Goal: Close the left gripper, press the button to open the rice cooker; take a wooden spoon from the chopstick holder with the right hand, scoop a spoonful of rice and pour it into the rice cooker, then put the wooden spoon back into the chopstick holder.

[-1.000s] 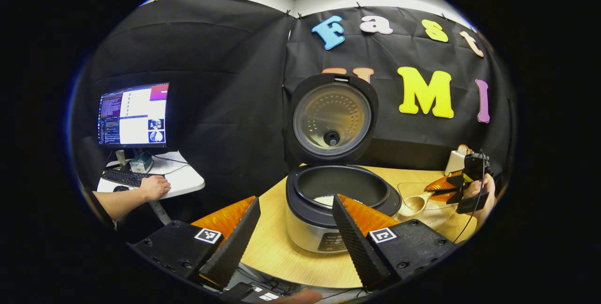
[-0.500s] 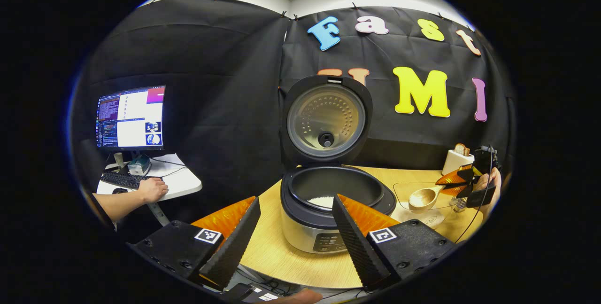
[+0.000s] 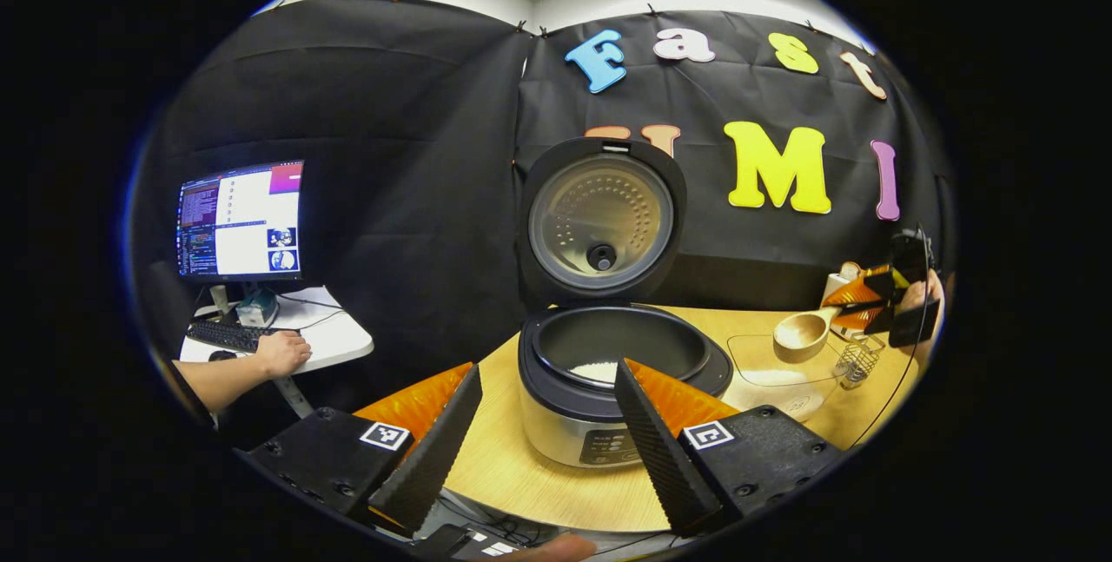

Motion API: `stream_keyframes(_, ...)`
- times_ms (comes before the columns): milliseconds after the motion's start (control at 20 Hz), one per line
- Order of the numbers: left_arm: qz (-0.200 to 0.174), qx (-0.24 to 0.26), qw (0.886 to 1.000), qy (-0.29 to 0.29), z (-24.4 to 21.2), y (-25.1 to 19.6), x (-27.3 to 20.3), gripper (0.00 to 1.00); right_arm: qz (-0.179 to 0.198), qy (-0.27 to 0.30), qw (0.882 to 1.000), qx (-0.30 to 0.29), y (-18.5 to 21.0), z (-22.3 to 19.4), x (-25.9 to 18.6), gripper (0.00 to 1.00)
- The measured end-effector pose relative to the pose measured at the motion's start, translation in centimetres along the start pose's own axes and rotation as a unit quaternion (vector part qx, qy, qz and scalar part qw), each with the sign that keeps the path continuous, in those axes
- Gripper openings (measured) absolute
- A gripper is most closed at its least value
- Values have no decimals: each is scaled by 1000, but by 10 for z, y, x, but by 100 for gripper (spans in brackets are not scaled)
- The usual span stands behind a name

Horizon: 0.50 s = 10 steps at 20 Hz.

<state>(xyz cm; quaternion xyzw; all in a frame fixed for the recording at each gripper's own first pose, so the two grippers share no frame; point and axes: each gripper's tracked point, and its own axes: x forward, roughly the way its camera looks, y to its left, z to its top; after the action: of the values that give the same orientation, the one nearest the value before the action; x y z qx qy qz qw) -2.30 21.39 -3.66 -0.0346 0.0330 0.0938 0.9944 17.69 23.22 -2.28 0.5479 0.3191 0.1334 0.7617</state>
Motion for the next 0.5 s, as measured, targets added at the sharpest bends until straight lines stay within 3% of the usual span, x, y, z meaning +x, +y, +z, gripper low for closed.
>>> stream_keyframes(500, 1, -4, 1000, -3, -2, 14, -4, 98, 24, 31, 996, -82, 106, -68, 28, 8)
